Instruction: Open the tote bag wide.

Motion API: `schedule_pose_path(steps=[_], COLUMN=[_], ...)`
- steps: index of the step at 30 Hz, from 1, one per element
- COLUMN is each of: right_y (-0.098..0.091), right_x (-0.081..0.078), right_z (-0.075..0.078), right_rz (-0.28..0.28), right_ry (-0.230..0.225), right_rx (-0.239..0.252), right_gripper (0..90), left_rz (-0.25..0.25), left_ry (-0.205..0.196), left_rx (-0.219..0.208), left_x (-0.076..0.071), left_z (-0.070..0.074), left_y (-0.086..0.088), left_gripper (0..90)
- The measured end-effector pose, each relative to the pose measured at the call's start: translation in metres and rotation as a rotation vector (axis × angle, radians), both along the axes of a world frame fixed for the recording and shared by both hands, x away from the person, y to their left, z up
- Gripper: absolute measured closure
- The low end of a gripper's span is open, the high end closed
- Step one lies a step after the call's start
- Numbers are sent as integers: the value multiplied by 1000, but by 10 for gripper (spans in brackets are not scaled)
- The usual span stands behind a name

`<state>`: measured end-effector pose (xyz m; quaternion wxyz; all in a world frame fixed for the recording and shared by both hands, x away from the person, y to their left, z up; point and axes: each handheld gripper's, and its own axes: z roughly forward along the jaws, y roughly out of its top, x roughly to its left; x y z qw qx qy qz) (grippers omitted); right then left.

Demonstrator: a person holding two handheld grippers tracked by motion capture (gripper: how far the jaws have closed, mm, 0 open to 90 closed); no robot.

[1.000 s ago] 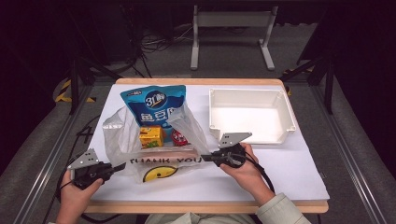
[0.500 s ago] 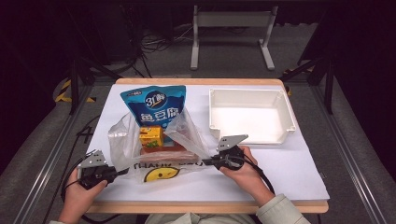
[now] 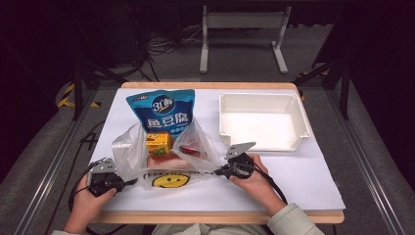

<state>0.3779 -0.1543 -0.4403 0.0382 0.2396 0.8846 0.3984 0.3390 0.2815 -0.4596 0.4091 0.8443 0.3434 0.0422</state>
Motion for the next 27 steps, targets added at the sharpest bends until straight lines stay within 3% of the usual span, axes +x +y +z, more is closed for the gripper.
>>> schedule_pose_path(steps=[1,5,6,9,10,13,20,27], right_y=[0,0,0,-1,0,0,-1,-1], right_x=[1,0,0,0,0,0,0,0], right_z=[-1,-1,-1,-2,-2,-2,0,0], right_rz=[-1,-2,-4,-7,-6,-6,-10,-11], right_ry=[3,-2,-2,4,3,2,2,3], right_rx=[0,-8,-10,-10,-10,-9,0,3], right_gripper=[896,895,895,895,895,894,879,878], left_rz=[2,15,32,57,62,66,69,86], left_ry=[7,-38,-52,-100,-103,-152,-280,-335], left_rx=[-5,7,0,-42,-61,-81,-138,-186], left_x=[0,-4,-6,-7,-8,-12,-25,-32], left_z=[0,5,7,14,15,23,51,63], left_y=[0,2,3,7,7,8,5,3], left_gripper=[898,848,788,433,352,270,254,359])
